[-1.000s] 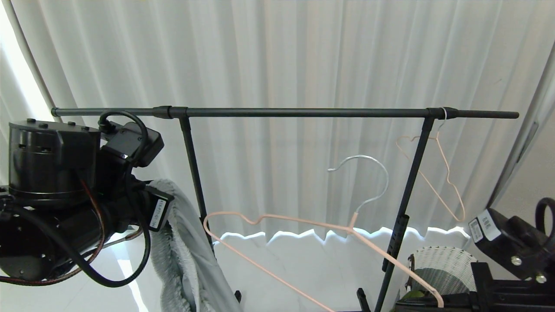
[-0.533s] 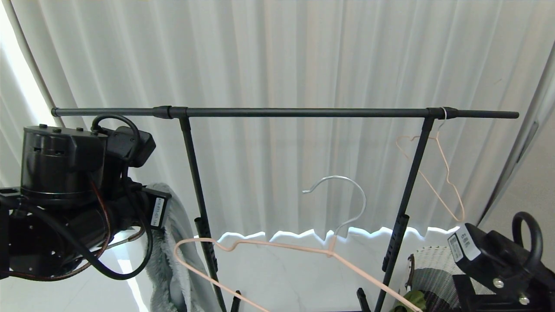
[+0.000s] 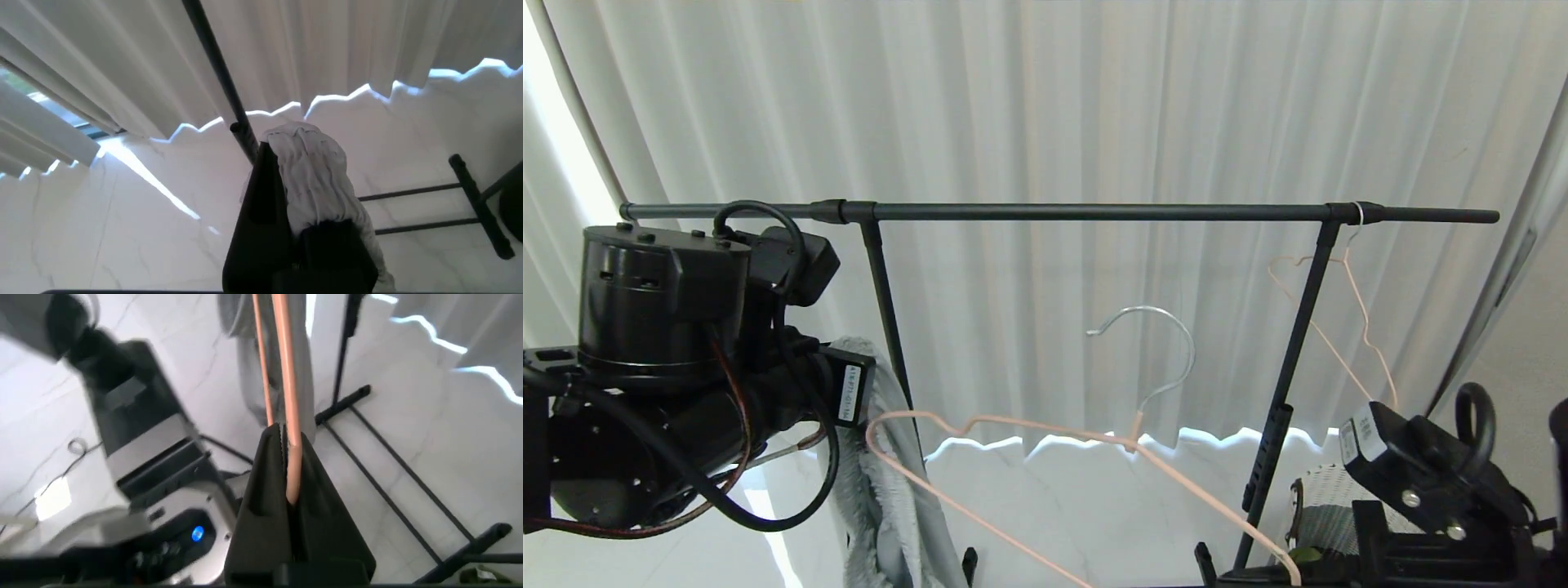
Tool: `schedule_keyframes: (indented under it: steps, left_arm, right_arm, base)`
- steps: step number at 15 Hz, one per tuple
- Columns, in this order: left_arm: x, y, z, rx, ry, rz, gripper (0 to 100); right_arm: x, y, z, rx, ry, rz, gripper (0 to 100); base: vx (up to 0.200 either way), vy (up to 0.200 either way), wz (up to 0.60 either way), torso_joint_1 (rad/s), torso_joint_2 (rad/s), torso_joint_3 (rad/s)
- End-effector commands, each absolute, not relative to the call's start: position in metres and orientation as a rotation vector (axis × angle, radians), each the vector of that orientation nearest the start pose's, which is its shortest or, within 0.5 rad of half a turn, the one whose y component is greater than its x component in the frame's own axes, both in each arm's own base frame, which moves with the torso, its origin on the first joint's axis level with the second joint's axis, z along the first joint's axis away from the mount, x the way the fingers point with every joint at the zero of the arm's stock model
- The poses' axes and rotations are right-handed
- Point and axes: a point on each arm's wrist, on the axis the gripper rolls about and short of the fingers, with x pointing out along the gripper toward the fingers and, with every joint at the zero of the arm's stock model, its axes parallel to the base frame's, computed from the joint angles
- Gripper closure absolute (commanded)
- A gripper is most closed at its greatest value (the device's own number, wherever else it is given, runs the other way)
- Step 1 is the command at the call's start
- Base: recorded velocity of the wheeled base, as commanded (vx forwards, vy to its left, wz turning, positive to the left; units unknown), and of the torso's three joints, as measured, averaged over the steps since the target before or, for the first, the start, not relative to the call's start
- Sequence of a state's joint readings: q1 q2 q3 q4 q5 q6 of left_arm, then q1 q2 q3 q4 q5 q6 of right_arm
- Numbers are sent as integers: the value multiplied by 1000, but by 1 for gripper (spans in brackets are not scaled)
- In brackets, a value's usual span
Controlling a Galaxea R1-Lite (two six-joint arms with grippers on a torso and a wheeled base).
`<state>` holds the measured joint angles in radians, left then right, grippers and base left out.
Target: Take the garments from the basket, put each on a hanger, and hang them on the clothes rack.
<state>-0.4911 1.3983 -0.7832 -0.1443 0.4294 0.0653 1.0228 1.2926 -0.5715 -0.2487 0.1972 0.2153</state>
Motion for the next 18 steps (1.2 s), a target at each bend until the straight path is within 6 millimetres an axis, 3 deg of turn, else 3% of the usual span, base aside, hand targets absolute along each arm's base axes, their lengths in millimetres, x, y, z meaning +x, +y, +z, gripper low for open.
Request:
schedule_keyframes:
  steps: [1,6,10,13,18]
  left_arm:
    - [214,-106,208,282,434,-80,100]
    - [228,-113,206,296,461,-77,100]
    - [224,-117,204,309,475,-98,100]
    - [223,-118,205,287,472,-101,100]
    - [207,-129,214,248,434,-160,100]
  right_arm:
    - [106,178,172,-10,623,1054,100]
    - [118,191,171,-5,634,1017,100]
    - [137,218,169,4,589,955,100]
    - [137,244,157,6,549,984,100]
    - [146,268,150,28,543,953,100]
  base:
    - [0,0,0,0,0,0]
    - [0,0,0,0,0,0]
    - [0,0,0,0,0,0]
    - [0,0,0,0,0,0]
    - [0,0,0,0,0,0]
